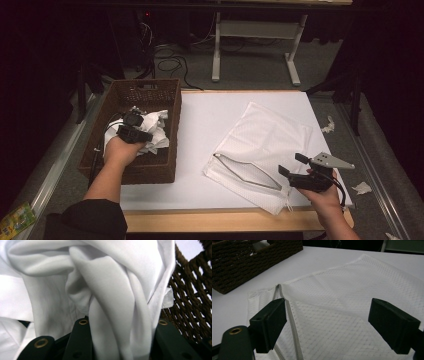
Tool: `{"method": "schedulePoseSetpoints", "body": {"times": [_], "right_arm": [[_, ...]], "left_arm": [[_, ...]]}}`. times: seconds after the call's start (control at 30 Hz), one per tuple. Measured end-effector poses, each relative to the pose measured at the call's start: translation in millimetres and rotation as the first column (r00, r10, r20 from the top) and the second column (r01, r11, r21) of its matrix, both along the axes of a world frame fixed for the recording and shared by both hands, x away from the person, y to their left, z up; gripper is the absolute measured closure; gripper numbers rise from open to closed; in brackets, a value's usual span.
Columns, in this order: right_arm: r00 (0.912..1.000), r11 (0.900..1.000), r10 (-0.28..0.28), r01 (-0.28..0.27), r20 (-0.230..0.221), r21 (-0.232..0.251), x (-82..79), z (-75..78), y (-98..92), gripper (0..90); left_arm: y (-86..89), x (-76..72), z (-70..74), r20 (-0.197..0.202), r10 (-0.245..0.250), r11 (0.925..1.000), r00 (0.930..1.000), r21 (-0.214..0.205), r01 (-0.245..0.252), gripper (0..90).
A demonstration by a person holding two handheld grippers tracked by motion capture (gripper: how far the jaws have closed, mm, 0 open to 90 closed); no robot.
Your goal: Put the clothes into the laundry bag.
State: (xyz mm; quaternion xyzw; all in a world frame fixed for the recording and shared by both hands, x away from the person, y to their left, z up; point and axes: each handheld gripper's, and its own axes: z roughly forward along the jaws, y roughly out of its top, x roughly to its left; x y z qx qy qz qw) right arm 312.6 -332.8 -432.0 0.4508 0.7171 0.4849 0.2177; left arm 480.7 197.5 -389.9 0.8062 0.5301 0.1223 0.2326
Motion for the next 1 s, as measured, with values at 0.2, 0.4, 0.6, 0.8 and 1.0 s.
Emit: {"method": "schedulePoseSetpoints", "body": {"times": [0.2, 0.4, 0.6, 0.8, 1.0], "right_arm": [[1.0, 1.0, -0.001, 0.001, -0.008, 0.0, -0.8, -0.1, 1.6, 15.7], [0.9999, 1.0, -0.002, 0.002, -0.012, 0.003, -0.7, -0.7, 1.3, 15.7], [1.0, 1.0, 0.0, 0.001, -0.008, 0.002, -0.5, -0.9, 1.1, 15.8], [1.0, 1.0, 0.002, -0.002, 0.003, -0.002, -1.1, -0.2, 1.2, 16.0], [1.0, 1.0, -0.001, 0.001, 0.002, -0.008, -0.2, -1.3, 0.5, 16.0]], "left_arm": [[-0.8, -10.0, 9.5, 0.161, -0.008, 0.9999, 0.9869, 0.011, 0.006, 68.0], [-0.5, -21.2, 18.4, 0.286, -0.014, 0.9996, 0.9581, -0.019, 0.02, 68.0], [0.6, -33.9, 25.6, 0.416, 0.018, 0.9974, 0.909, -0.071, 0.013, 68.0], [-0.1, -51.5, 31.9, 0.537, 0.012, 0.9965, 0.8436, -0.076, 0.034, 68.1], [-1.8, -65.9, 29.9, 0.609, 0.016, 0.9968, 0.7931, -0.072, 0.035, 68.2]]}}
